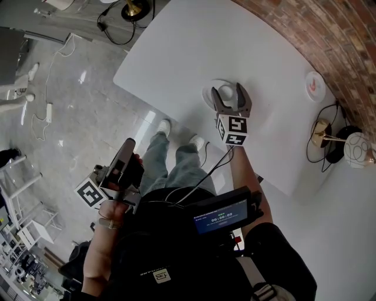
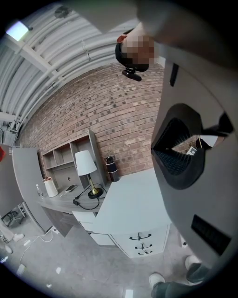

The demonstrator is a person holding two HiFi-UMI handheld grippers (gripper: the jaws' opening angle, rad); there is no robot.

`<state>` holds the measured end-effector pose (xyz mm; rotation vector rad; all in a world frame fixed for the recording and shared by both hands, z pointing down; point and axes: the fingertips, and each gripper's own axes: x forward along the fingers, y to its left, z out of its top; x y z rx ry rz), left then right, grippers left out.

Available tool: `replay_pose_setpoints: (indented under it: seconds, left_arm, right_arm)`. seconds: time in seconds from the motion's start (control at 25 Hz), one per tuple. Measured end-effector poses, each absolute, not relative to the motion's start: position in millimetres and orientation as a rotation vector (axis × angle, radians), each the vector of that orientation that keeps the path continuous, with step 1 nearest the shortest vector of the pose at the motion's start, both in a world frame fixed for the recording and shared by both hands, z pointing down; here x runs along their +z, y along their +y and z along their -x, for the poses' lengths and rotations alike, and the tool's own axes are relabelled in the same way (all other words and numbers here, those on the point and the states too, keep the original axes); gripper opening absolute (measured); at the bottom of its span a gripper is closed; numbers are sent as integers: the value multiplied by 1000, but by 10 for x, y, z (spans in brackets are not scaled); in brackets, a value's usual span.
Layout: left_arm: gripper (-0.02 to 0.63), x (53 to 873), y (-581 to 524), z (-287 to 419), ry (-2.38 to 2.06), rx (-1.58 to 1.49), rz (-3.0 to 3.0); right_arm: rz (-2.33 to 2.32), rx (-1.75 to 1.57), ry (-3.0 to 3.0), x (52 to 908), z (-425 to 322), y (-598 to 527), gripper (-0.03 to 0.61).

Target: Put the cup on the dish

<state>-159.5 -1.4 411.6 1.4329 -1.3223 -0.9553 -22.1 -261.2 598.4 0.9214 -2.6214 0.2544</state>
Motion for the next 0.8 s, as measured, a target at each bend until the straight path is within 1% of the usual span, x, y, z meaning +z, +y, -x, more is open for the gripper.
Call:
replay_pose_setpoints:
  seconds: [0.44,0.8]
  left_arm:
    - [6,3976,-214,1652,-1231,-932,-1520]
    - [5,3714,-607,1675,-1136,-927,-1640]
  right_arm:
    - [-1107,165,-2715,5064,-34,-2768,337]
    - [-1134,261,-2812,4471,-127,-2697,336]
